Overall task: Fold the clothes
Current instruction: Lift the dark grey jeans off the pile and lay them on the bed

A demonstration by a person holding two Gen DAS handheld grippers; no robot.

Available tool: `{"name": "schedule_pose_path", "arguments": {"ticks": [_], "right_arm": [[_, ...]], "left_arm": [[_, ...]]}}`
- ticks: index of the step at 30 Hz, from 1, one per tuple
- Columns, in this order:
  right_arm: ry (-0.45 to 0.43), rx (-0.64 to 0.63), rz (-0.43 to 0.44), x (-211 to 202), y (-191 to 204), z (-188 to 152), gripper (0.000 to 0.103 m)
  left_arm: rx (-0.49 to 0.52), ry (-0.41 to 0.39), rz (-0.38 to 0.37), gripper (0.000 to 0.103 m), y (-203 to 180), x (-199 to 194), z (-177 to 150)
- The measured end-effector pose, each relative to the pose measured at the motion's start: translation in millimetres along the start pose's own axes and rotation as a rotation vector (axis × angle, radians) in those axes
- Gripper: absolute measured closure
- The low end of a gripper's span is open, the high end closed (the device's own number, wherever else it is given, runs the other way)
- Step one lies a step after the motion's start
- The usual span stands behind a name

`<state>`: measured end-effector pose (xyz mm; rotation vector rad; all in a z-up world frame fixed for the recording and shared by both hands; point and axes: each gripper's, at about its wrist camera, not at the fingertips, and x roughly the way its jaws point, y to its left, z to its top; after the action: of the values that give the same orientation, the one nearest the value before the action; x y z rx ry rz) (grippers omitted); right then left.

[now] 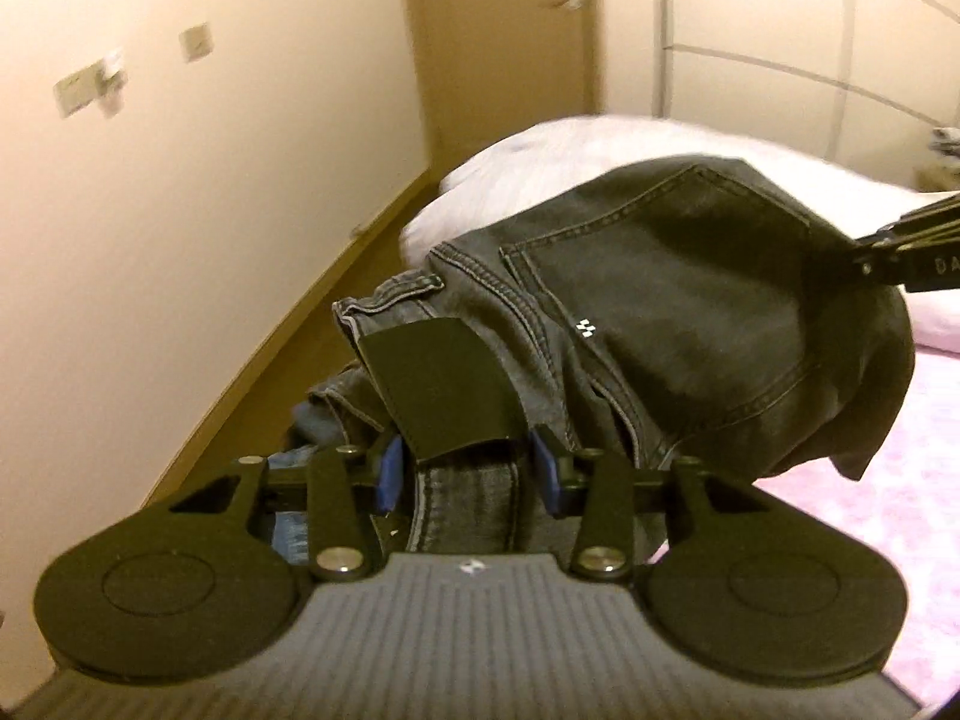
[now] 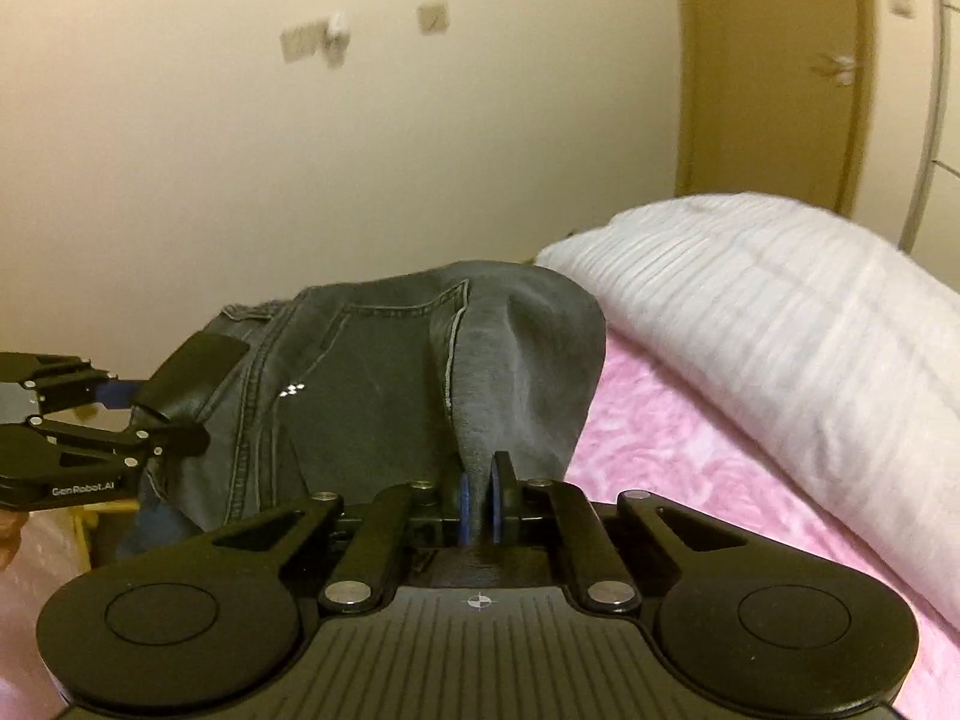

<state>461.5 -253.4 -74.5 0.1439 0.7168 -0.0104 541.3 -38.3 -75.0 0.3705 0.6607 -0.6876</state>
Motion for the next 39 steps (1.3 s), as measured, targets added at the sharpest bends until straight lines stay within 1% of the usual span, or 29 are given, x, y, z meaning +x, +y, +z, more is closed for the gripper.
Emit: {"name": "schedule_pose_path", "arguments": {"ticks": [2,6,8,10,11,13,17,19,21,23,26,28,29,31,33,36,39], "right_arm": [[-0.015,0.051,-0.023,-31,-11,-15,0.098],[0.01,0.135,-0.115,-83,-38,-62,0.098],[0.039,0.176,-0.17,-104,-50,-90,0.098],[0.074,0.239,-0.221,-124,-68,-125,0.098],[0.088,0.269,-0.244,-134,-77,-142,0.098],[0.112,0.322,-0.282,-150,-94,-176,0.098],[0.183,0.417,-0.311,-181,-132,-253,0.098],[0.194,0.426,-0.286,-195,-150,-285,0.098],[0.206,0.435,-0.262,-210,-168,-317,0.098],[0.212,0.443,-0.234,-223,-184,-347,0.098],[0.183,0.428,-0.188,-245,-201,-385,0.099],[0.144,0.421,-0.178,-263,-211,-401,0.103],[0.126,0.436,-0.175,-273,-217,-407,0.103],[0.086,0.458,-0.188,-290,-226,-423,0.103],[0.047,0.476,-0.203,-300,-235,-437,0.103],[-0.002,0.516,-0.203,-303,-240,-464,0.103],[-0.014,0.526,-0.202,-296,-229,-492,0.102]], "left_arm": [[0.024,-0.021,-0.055,0.066,-16,-14,1],[0.036,0.006,-0.197,0.068,-68,-22,-4],[0.075,0.028,-0.263,0.069,-105,-23,-13],[0.108,0.069,-0.349,0.076,-146,-22,-23],[0.122,0.089,-0.386,0.077,-166,-22,-30],[0.158,0.123,-0.439,0.078,-207,-23,-45],[0.217,0.208,-0.499,0.079,-280,-25,-95],[0.237,0.226,-0.498,0.08,-315,-37,-121],[0.251,0.222,-0.48,0.08,-346,-49,-143],[0.254,0.214,-0.442,0.08,-373,-61,-165],[0.245,0.221,-0.422,0.082,-401,-70,-190],[0.238,0.227,-0.409,0.085,-420,-76,-205],[0.255,0.217,-0.405,0.087,-425,-78,-210],[0.29,0.197,-0.398,0.088,-435,-81,-220],[0.294,0.165,-0.4,0.088,-435,-80,-227],[0.296,0.13,-0.419,0.089,-428,-74,-242],[0.299,0.094,-0.444,0.09,-417,-68,-258]]}}
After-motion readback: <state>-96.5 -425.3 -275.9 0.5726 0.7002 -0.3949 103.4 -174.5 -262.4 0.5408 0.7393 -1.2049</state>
